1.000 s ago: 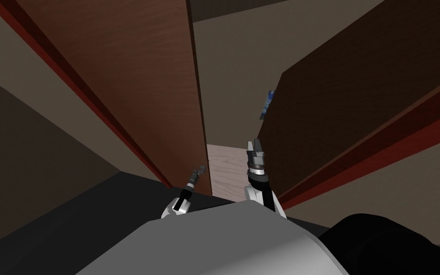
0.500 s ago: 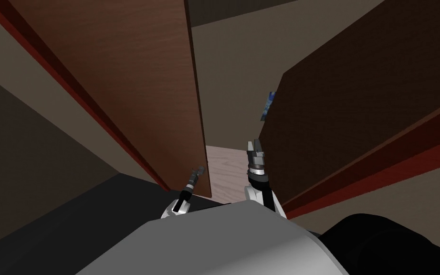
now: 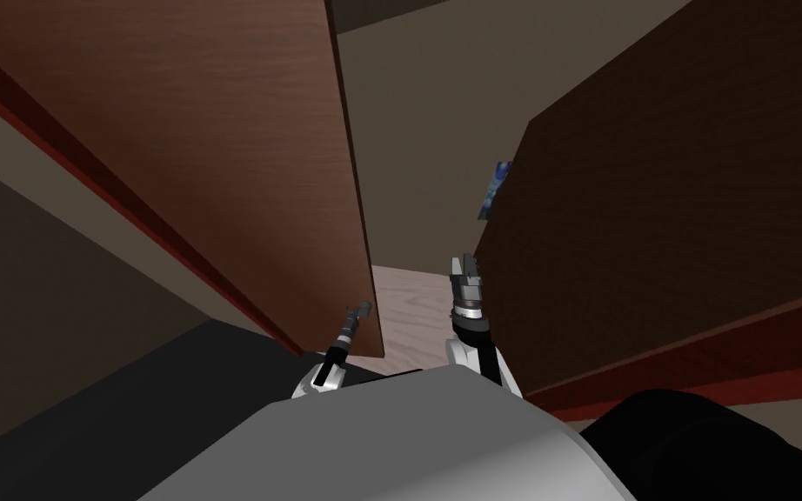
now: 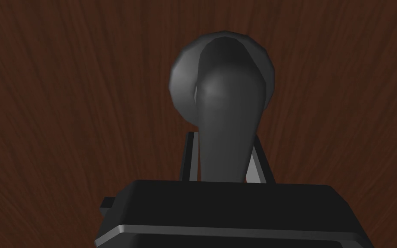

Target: Push the door open

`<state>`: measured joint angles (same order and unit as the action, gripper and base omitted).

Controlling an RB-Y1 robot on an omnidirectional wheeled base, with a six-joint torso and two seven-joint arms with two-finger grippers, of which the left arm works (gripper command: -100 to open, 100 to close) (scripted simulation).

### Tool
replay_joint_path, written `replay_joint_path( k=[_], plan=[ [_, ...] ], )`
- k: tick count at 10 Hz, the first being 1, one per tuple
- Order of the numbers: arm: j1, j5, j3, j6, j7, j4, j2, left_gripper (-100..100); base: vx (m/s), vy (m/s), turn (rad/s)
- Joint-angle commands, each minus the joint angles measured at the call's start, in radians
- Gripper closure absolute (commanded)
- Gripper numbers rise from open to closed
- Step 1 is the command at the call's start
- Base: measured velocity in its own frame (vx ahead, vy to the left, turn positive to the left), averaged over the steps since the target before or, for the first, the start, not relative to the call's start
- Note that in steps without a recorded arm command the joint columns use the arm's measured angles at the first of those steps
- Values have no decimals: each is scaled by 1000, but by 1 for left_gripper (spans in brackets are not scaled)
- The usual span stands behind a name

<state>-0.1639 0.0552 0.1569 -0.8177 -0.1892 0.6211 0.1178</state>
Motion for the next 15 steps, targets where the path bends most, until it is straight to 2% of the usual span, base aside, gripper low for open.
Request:
replay_joint_path(
  k=[1, 2, 5, 6, 7, 9, 11, 12, 15],
  plan=[
    [-30, -10, -21, -22, 10, -39, 4, 100, 109, -57, 29],
    [-30, -10, -21, -22, 10, -39, 4, 100, 44, -26, 2],
    [-30, -31, -61, -18, 32, -45, 3, 100, 127, -88, 45],
    [-30, -31, -61, -18, 32, -45, 3, 100, 120, -93, 44],
    [-31, -41, -82, -17, 43, -48, 2, 100, 171, -111, 68],
    [-31, -52, -103, -15, 55, -51, 1, 100, 182, -116, 45],
    [-31, -55, -110, -14, 59, -52, 1, 100, 90, -59, 27],
    [-31, -66, -130, -12, 70, -55, 0, 100, 152, -108, 66],
    [-32, -82, -163, -10, 88, -60, -1, 100, 164, -116, 58]
  ],
)
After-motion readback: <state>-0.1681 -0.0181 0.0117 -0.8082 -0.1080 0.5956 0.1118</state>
